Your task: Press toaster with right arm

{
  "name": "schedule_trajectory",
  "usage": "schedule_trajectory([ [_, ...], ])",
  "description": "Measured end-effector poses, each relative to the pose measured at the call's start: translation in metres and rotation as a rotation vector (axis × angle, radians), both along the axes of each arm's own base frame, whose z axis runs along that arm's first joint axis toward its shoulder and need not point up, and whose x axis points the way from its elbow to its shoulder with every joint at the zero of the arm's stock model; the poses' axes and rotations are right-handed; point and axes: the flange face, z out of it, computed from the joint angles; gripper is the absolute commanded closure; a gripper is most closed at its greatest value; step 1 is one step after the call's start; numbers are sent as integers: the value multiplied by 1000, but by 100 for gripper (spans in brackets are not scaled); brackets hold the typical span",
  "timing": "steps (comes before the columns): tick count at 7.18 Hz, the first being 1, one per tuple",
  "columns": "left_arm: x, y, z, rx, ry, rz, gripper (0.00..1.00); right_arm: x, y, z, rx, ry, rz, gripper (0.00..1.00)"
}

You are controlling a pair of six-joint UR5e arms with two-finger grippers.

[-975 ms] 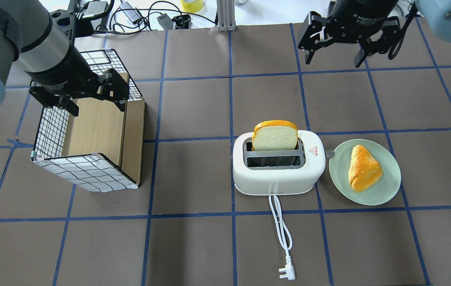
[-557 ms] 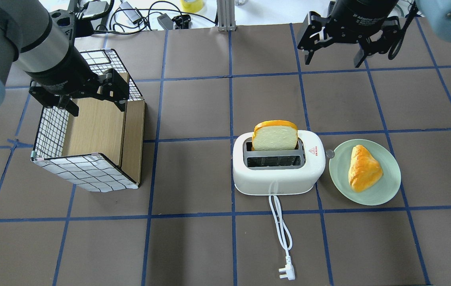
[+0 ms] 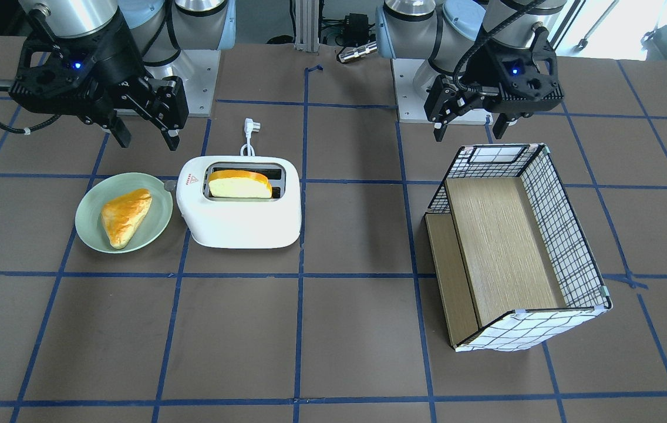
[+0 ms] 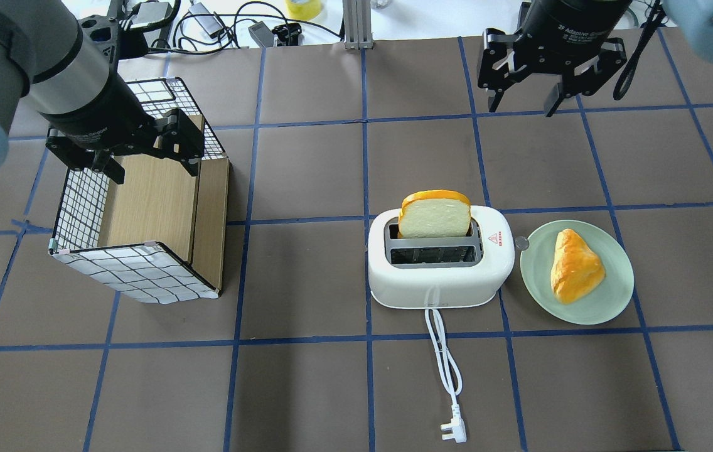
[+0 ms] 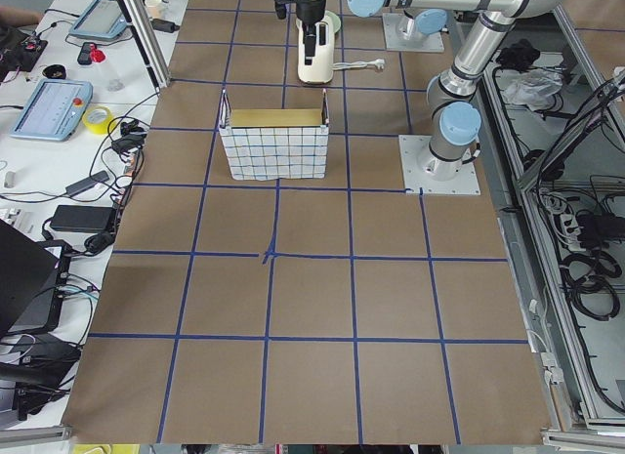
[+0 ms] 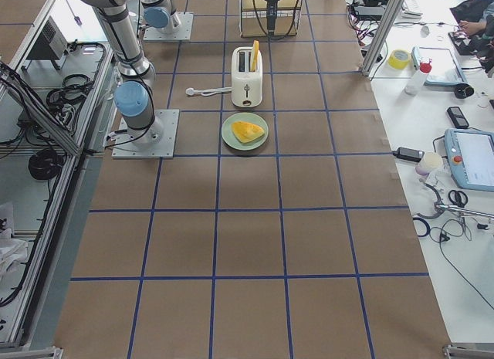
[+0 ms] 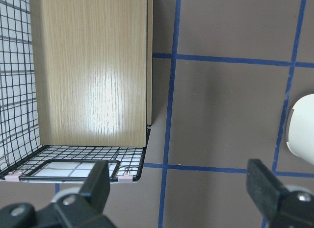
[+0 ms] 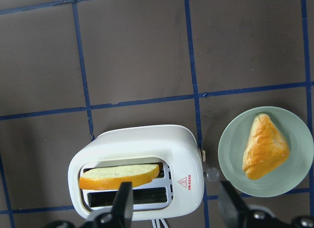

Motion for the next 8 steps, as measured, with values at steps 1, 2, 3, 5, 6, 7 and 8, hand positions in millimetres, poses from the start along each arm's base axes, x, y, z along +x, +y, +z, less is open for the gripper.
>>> schedule_trajectory([
  [1,0,0,0,0,0,0,0,-2,2,-3,33,-11,-5,100],
  [2,0,0,0,0,0,0,0,-6,2,-6,53,-16,-16,100],
  [3,0,0,0,0,0,0,0,-16,0,-12,84,-27,-17,100],
  [5,0,0,0,0,0,0,0,-61,-1,-34,206,-144,12,100],
  [6,0,0,0,0,0,0,0,-89,0,-54,257,-254,5,100],
  [7,0,0,0,0,0,0,0,-112,3,-78,282,-352,28,100],
  [8,0,0,0,0,-1,0,0,-131,8,-102,286,-434,80,100],
])
